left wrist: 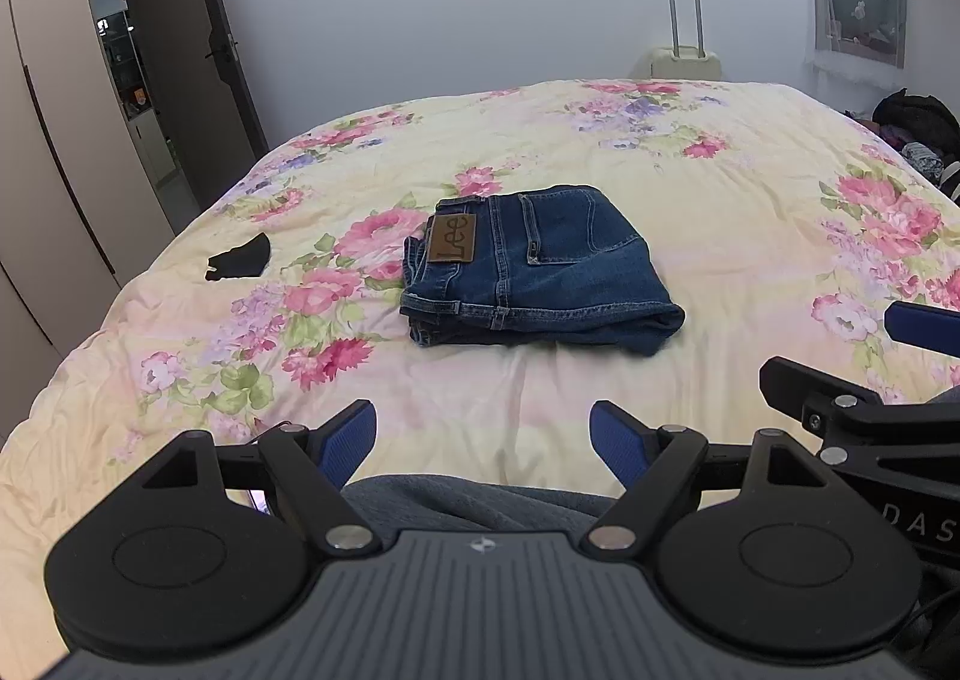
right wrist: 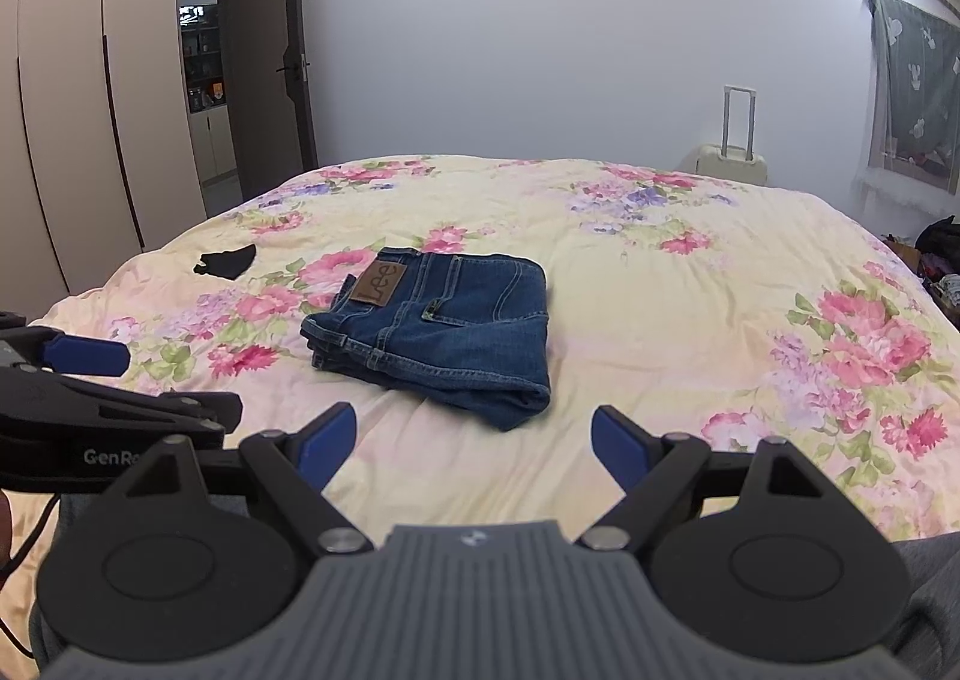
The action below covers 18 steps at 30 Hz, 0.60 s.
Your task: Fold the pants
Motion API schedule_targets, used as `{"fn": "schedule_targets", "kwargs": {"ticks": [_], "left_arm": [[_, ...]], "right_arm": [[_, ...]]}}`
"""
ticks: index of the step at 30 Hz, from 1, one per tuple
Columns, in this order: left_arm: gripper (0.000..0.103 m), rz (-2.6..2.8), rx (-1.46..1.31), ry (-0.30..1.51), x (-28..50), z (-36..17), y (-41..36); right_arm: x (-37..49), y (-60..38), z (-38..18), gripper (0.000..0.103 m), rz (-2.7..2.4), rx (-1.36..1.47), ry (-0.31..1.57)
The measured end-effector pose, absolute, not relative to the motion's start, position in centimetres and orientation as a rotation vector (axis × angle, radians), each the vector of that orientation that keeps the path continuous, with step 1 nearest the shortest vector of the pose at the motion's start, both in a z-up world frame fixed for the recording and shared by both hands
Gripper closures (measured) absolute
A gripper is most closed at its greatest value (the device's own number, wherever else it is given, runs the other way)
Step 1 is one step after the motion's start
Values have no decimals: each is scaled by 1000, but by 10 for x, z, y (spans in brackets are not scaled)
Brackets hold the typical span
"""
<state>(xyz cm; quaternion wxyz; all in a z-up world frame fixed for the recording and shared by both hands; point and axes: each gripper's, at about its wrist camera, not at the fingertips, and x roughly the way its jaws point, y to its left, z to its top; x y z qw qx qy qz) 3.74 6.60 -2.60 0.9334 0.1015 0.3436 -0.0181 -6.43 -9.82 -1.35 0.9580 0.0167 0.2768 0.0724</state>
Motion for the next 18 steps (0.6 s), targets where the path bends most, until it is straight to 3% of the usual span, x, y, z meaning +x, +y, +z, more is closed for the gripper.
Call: {"fn": "schedule_targets", "kwargs": {"ticks": [18], "left_arm": [[8, -37, 207, 704, 37, -26, 66]], "right_arm": [[-64, -98, -15, 21, 140, 44, 563]]}}
